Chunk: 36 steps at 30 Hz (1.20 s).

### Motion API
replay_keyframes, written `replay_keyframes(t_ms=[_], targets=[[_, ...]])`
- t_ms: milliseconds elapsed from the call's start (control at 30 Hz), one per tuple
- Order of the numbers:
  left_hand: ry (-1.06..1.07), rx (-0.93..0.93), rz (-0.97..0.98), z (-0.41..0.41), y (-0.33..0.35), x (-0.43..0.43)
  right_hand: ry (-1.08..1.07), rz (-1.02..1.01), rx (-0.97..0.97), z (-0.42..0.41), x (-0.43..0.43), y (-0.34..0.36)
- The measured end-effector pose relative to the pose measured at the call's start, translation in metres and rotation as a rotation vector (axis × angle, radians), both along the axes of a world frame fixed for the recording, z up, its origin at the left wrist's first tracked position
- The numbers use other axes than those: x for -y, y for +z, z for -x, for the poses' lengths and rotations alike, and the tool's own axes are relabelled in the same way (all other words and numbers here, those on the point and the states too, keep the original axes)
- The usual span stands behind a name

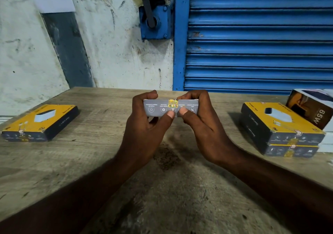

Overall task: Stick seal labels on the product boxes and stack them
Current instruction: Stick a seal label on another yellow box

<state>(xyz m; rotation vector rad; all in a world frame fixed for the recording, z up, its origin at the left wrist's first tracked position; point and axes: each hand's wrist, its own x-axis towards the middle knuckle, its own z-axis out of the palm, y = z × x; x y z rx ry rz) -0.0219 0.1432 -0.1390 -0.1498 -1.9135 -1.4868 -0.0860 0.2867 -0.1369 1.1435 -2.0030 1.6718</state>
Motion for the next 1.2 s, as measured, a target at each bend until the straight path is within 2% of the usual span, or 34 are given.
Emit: replay_keyframes(t_ms=[233,400,500,667,800,900,1067,1200], targets=[[0.027,0.008,0.067,0.002,-0.003,0.006,0.014,-0.002,0.007,-0.003,-0.001,0.004],[-0.030,0.019,0.061,0.000,-0.004,0.005,-0.029,0.017,0.042,-0.002,0.000,0.005],[-0.063,0.031,0.083,-0.001,-0.002,0.004,-0.008,0.090,0.094,0.000,-0.001,0.007],[-0.098,0.087,0.144,0.002,-0.004,0.008,0.025,0.089,0.143,0.004,-0.006,0.011],[0.039,0.008,0.277,0.005,0.000,0.018,0.087,0.052,0.122,0.004,-0.009,0.014],[0.107,-0.042,0.282,0.004,0.004,0.024,0.097,-0.004,0.081,0.003,-0.009,0.017],[0.157,-0.080,0.312,-0.001,0.009,0.023,0.010,-0.002,0.057,-0.002,-0.008,0.023],[0.186,-0.068,0.326,-0.005,0.013,0.017,-0.062,0.031,0.120,-0.004,-0.007,0.027]])
